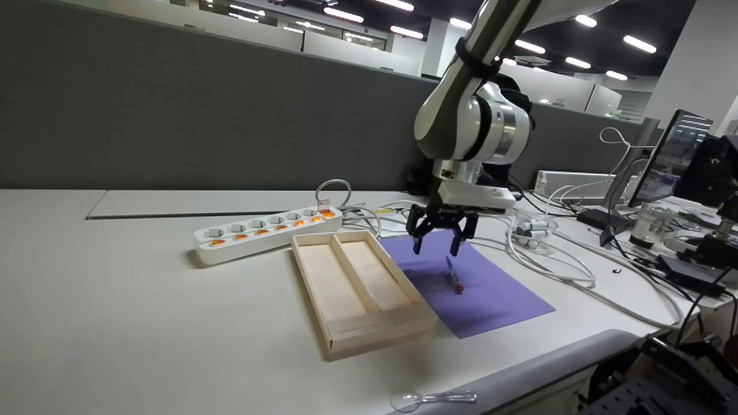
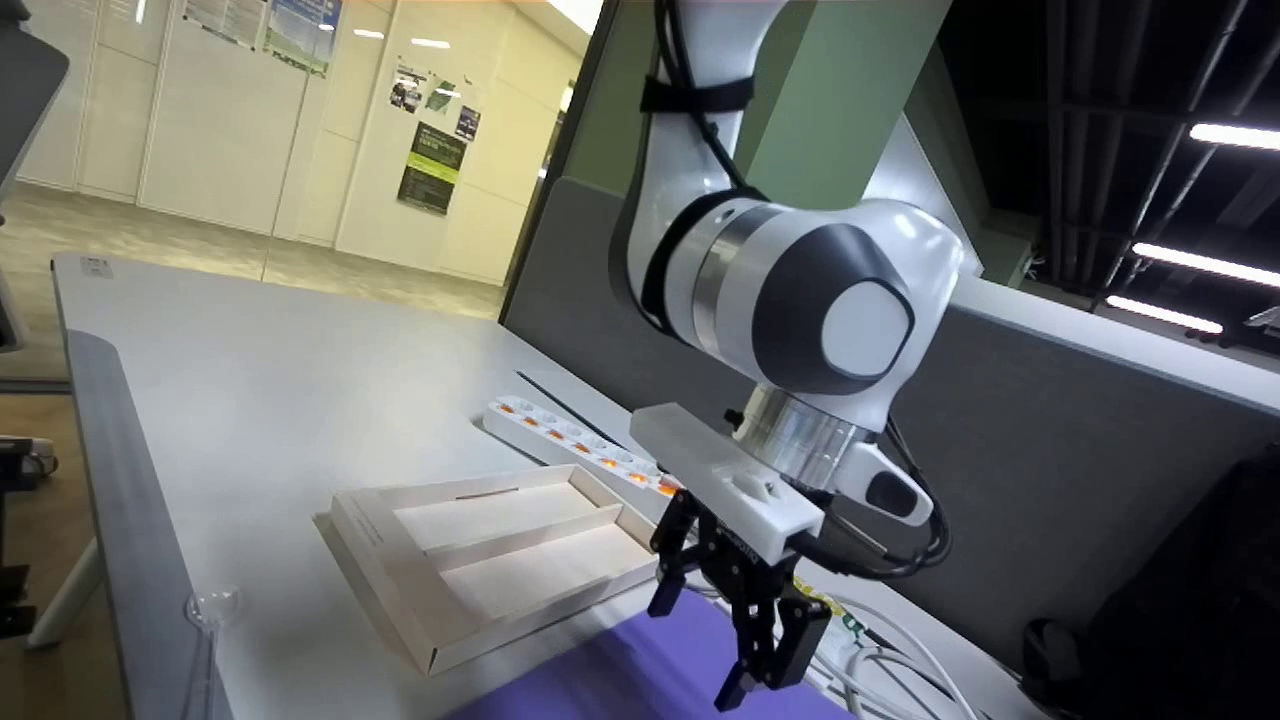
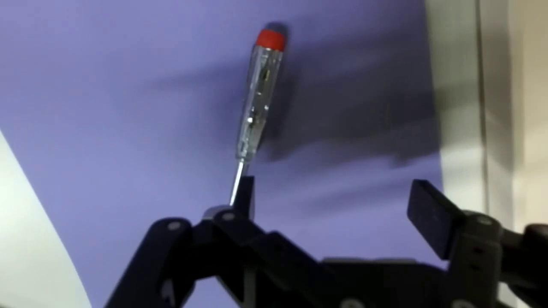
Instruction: Put the pen on the blue mat
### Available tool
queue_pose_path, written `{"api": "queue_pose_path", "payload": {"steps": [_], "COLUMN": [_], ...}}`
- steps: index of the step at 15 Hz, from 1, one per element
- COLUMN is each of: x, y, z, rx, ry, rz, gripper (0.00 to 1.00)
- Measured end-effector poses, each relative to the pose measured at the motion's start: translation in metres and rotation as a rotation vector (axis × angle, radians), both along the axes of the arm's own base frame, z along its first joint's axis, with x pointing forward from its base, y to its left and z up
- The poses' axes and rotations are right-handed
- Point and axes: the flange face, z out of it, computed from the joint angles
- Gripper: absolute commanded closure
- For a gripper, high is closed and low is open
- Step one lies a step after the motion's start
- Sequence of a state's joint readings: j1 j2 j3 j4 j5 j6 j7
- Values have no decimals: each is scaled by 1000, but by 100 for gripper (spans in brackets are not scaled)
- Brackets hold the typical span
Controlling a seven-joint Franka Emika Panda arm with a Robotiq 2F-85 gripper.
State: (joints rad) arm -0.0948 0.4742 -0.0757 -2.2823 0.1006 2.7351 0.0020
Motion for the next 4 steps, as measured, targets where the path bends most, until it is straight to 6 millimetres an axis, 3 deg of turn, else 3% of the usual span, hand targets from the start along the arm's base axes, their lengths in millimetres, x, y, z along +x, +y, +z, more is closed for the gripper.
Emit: {"api": "queue_pose_path", "payload": {"steps": [4], "x": [-2], "y": [41], "z": [35], "rx": [-32], "ry": [-18], "rz": [138], "gripper": [0]}}
